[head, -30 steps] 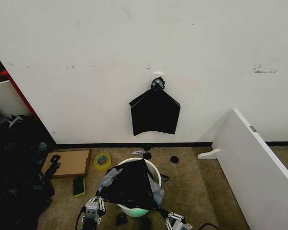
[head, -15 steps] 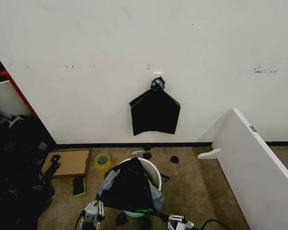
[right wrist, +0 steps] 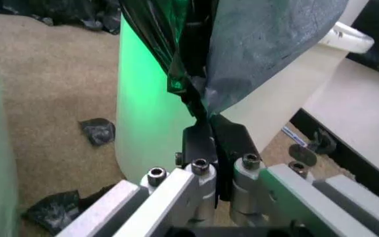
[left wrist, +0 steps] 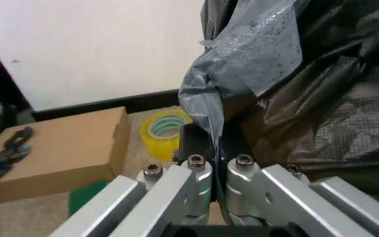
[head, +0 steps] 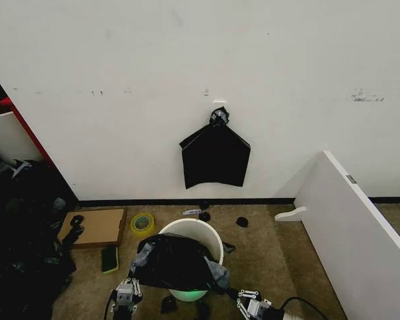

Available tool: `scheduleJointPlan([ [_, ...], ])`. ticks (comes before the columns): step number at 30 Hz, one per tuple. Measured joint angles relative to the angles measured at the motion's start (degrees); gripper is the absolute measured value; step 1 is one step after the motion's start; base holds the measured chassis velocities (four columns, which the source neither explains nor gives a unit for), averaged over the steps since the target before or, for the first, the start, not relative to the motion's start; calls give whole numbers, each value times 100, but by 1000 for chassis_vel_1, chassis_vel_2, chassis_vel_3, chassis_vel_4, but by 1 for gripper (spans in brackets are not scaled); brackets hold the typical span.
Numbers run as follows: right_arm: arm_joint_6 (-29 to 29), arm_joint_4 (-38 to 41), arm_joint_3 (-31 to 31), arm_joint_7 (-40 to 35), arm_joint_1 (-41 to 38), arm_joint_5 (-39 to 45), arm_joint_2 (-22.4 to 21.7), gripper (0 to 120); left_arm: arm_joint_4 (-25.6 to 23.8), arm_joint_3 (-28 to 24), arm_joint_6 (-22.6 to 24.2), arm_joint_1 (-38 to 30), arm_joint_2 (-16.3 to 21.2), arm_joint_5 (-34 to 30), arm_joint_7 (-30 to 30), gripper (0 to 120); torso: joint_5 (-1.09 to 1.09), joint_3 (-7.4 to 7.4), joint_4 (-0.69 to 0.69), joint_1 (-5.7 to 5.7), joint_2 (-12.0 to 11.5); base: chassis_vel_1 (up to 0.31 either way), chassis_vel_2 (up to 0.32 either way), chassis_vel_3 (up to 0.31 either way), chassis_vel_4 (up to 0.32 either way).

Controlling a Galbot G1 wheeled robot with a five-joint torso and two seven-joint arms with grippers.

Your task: Place the garbage bag over the trash bin.

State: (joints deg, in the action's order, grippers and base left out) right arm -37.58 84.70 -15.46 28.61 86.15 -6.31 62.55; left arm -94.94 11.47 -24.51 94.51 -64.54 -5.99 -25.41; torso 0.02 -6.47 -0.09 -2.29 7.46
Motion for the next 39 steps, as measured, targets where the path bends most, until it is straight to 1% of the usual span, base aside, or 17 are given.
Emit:
scheduleJointPlan([
  [3, -38, -73, -3, 151, -46, 155, -13, 0, 68, -40, 7, -107, -22, -123, 183, 0, 0, 0, 1, 0, 0, 0, 0, 0, 0],
  [5, -57, -75, -19, 405, -51, 363, -28, 7, 76, -54, 17, -152, -9, -274, 359, 0, 0, 0, 0, 0, 0, 0, 0, 0, 0],
  [6, -78, -75, -29, 554, -57, 476, -36, 11, 87, -55, 23, -171, 15, -373, 502, 5, -1, 0, 0, 0, 0, 0, 0, 0, 0],
  [8, -91, -75, -31, 633, -61, 535, -38, 13, 93, -56, 25, -182, 31, -424, 589, 7, 0, 0, 0, 0, 0, 0, 0, 0, 0],
  [9, -117, -74, -37, 806, -68, 654, -46, 20, 111, -55, 28, -204, 83, -531, 800, 13, 0, 0, 0, 0, 0, 0, 0, 0, 0],
  [14, -125, -7, -118, 1093, -71, 925, -63, 41, -68, 51, 242, -156, 373, -904, 1659, 33, 0, 0, 0, 0, 0, 0, 0, 0, 0],
  [15, -125, -7, -118, 1093, -71, 925, -63, 41, -68, 51, 242, -156, 373, -904, 1659, 33, 0, 0, 0, 0, 0, 0, 0, 0, 0],
  [17, -119, 20, -163, 1136, -72, 980, -73, 50, -190, 108, 344, -120, 515, -954, 2100, 41, 0, 0, 1, 0, 0, 0, 0, 0, 0],
  [19, -117, 39, -210, 1200, -70, 1000, -84, 57, -270, 139, 449, -117, 638, -898, 2275, 49, -1, 0, 0, 0, 0, 0, 0, 0, 0],
  [22, -121, 95, -348, 1350, -19, 1011, -97, 71, -408, 176, 627, -100, 872, -788, 2390, 63, 0, 0, 0, 0, 0, 0, 0, 0, 0],
  [24, -126, 111, -378, 1373, 0, 1013, -101, 74, -433, 179, 643, -93, 921, -764, 2398, 66, -1, 0, 0, 0, 0, 0, 0, 0, 0],
  [28, -188, 146, -516, 1427, 76, 1029, -115, 91, -464, 210, 659, -41, 1074, -594, 2377, 85, -1, 0, 0, 0, 0, 0, 0, 0, 0],
  [30, -214, 134, -588, 1478, 83, 1028, -116, 96, -448, 221, 650, -12, 1122, -522, 2357, 90, 0, 0, 0, 0, 0, 0, 0, 0, 0],
  [31, -214, 134, -588, 1478, 83, 1028, -116, 96, -448, 221, 650, -12, 1122, -522, 2357, 90, 0, 0, 0, 0, 0, 0, 0, 0, 0],
  [32, -224, 124, -627, 1504, 83, 1017, -119, 99, -407, 227, 633, -5, 1147, -476, 2344, 95, -1, 0, 0, 0, 0, 0, 0, 0, 0],
  [34, -239, 106, -701, 1546, 83, 963, -133, 100, -298, 239, 576, -13, 1182, -408, 2329, 99, -1, 0, 1, 0, 0, 0, 0, 0, 0],
  [39, -248, 92, -788, 1575, 62, 826, -157, 100, -57, 251, 387, -105, 1211, -250, 2355, 100, -1, 0, 1, 0, 0, 0, 0, 0, 0],
])
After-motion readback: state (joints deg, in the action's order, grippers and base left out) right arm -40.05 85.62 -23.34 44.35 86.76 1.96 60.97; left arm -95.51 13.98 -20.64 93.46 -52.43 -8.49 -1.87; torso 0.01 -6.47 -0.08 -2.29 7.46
